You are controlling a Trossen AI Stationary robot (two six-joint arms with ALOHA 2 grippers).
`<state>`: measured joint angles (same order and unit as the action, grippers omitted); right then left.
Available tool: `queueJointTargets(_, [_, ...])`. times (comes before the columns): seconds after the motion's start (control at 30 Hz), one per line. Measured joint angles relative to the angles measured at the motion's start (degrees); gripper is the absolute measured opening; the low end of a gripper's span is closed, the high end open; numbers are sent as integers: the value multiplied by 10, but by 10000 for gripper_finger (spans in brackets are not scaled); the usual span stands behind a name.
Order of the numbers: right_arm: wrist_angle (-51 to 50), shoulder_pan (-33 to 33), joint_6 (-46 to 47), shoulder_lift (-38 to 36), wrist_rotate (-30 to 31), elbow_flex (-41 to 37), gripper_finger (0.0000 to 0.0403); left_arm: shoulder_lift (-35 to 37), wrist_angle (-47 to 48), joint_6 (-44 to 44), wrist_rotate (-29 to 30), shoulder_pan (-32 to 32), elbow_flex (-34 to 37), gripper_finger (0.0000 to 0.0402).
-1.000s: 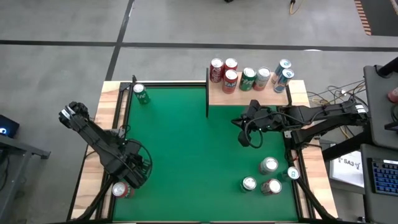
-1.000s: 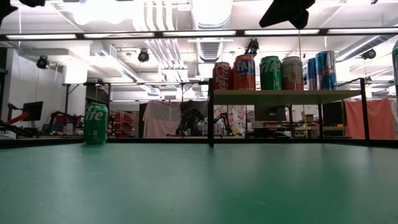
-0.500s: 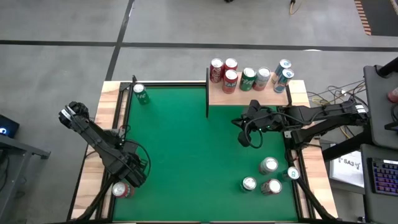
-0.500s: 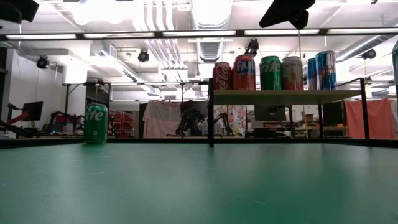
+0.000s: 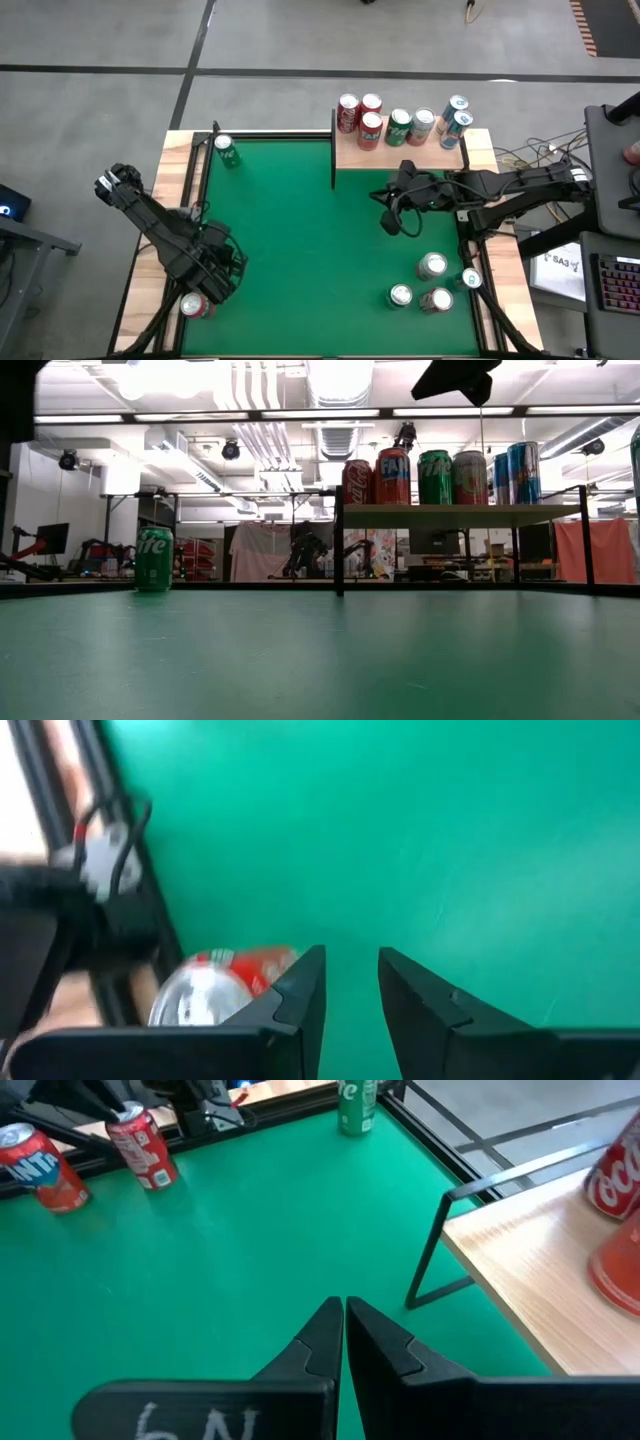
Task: Place canned beverage on shelf
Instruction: Put the left red-white soda can on the shelf aligned with the other red-white soda can
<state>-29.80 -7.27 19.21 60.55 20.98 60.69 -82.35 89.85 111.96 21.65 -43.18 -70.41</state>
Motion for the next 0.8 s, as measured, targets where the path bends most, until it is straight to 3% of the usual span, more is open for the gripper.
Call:
queueJointTargets(0.13, [53,0,-23,36,-12,0,9,0,-3,-45,54,0,0,79])
queueJointTargets(0.27, [112,2,-55,93,-58,27,9,3,1,-79,-20,0,-5,79])
queueJointTargets(0.43, [122,2,-97,184,-62,96,9,4,1,-112,-117,-2,-9,79])
queueJointTargets(0.67, [121,2,-131,291,-62,189,9,5,1,-140,-125,-2,-10,79])
queueJointTargets(0.8, [121,2,-160,332,-62,237,9,8,1,-130,-161,-2,-12,79])
